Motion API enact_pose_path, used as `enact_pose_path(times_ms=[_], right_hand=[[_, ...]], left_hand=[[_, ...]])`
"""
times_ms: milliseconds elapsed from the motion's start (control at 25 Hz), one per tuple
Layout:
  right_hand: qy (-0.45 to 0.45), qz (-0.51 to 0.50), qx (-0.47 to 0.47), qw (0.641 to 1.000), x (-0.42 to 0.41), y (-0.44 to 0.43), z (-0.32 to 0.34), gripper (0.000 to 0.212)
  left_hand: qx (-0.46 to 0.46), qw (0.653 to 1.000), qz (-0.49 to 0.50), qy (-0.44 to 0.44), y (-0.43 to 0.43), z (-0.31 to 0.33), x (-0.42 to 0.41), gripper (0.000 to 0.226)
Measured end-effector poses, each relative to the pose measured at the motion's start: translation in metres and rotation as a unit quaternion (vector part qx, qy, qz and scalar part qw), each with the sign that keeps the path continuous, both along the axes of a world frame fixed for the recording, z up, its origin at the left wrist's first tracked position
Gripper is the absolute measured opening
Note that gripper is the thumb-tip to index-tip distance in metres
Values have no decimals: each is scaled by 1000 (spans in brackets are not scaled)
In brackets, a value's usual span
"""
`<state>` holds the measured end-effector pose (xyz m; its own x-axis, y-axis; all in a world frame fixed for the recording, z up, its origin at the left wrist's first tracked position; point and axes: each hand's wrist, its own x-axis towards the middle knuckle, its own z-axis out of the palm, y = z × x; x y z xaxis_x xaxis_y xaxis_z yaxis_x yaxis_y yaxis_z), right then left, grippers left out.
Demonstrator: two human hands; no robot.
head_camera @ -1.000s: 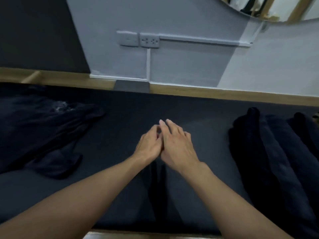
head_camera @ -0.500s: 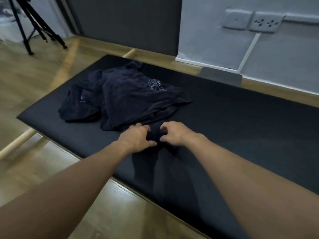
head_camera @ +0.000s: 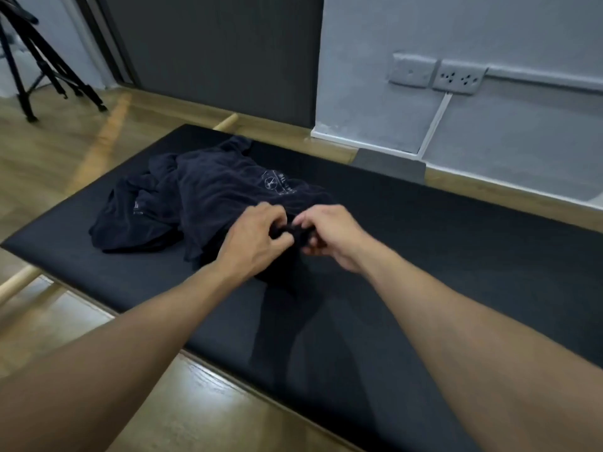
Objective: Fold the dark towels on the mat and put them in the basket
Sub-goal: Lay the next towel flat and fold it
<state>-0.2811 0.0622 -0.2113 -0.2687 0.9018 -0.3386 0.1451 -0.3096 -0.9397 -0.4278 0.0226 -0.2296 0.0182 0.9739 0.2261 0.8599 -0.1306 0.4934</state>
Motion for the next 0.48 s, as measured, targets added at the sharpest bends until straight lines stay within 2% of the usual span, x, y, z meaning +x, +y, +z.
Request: enact_pose_path(times_ms=[120, 200, 320, 440, 480], right_hand=[[163, -52, 10, 985, 25, 8, 66, 26], [213, -75, 56, 972, 43, 6, 95, 26], [183, -115, 153, 964, 68, 2, 119, 23], [182, -134, 230, 947, 99, 2, 134, 3], [166, -110, 254, 947, 110, 2, 137, 19]], left_hand=[[72, 995, 19, -68, 14, 71, 26, 18], [118, 990, 9, -82, 25, 116, 47, 21], [160, 983, -13, -94, 35, 158, 82, 18], [163, 974, -23, -157, 41, 183, 106, 21], [163, 968, -29, -191, 41, 193, 112, 22]])
